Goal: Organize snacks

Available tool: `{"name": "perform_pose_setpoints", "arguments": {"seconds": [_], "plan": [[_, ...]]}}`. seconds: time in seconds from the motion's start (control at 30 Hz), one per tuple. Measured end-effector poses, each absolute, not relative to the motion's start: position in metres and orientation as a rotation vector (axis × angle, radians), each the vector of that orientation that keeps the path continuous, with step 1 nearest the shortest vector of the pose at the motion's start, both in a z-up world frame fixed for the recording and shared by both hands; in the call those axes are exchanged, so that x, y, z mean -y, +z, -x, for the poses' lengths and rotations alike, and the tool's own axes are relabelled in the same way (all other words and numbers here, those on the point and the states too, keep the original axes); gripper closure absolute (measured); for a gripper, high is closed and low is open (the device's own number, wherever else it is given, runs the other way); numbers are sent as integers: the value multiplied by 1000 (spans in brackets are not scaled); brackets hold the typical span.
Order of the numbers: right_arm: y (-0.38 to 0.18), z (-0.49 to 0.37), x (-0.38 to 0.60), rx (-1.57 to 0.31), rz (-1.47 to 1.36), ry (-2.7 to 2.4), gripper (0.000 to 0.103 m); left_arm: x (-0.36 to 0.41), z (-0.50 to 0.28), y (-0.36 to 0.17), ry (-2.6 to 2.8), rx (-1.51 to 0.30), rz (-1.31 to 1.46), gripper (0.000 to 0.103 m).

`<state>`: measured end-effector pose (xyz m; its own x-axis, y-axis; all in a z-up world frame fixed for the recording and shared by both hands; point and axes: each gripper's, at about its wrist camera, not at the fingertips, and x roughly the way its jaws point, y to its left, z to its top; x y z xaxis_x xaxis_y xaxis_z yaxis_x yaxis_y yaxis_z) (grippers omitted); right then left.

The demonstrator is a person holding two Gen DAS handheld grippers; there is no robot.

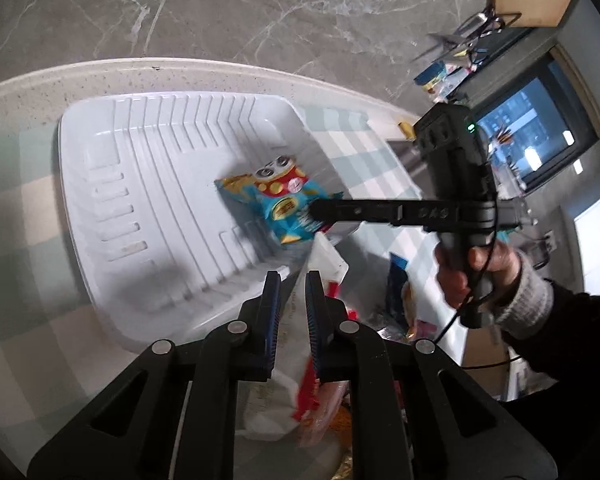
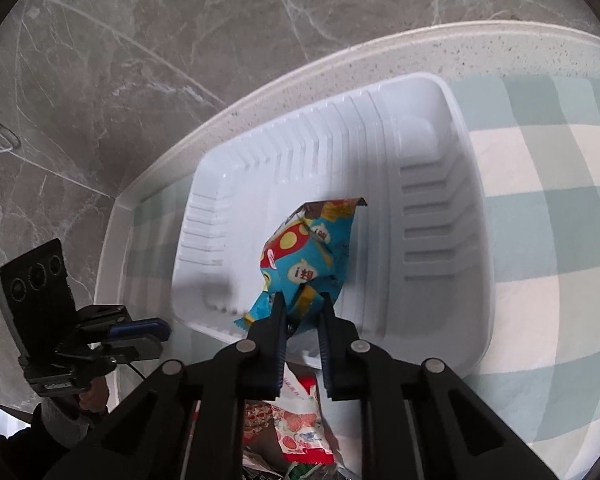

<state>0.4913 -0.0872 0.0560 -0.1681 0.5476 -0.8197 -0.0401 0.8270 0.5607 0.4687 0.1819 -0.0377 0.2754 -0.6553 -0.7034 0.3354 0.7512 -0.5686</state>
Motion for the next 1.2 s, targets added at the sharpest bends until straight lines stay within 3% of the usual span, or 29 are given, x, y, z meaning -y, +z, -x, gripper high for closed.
{"name": "perform_pose_setpoints", "arguments": {"seconds": [0.17, 0.23, 0.27, 0.3, 0.37, 0.6, 0.93, 1.07, 1.2], "plan": [[57, -492, 89, -1664, -376, 536, 87, -163, -458, -42, -740, -1143, 226, 91], [57, -489, 87, -1671, -353, 541, 87, -148, -451, -44, -738, -1160, 120, 85], [57, -488, 85, -1671, -339, 540, 87, -140, -447, -46, -742, -1166, 70, 77], [58, -486, 84, -1666, -326, 544, 87, -133, -445, -47, -751, -1171, 40, 61], [58, -485, 82, -1665, -310, 552, 87, -121, -441, -50, -777, -1184, -2, 37], [59, -483, 79, -1663, -302, 555, 85, -98, -439, -68, -741, -1202, -134, 37], [50, -483, 82, -1692, -338, 536, 82, -106, -457, -87, -791, -1236, 40, 46], [53, -483, 86, -1676, -318, 528, 69, -117, -462, -85, -784, -1236, 113, 47], [53, -485, 87, -1672, -319, 526, 67, -123, -465, -91, -735, -1252, 101, 48]]}}
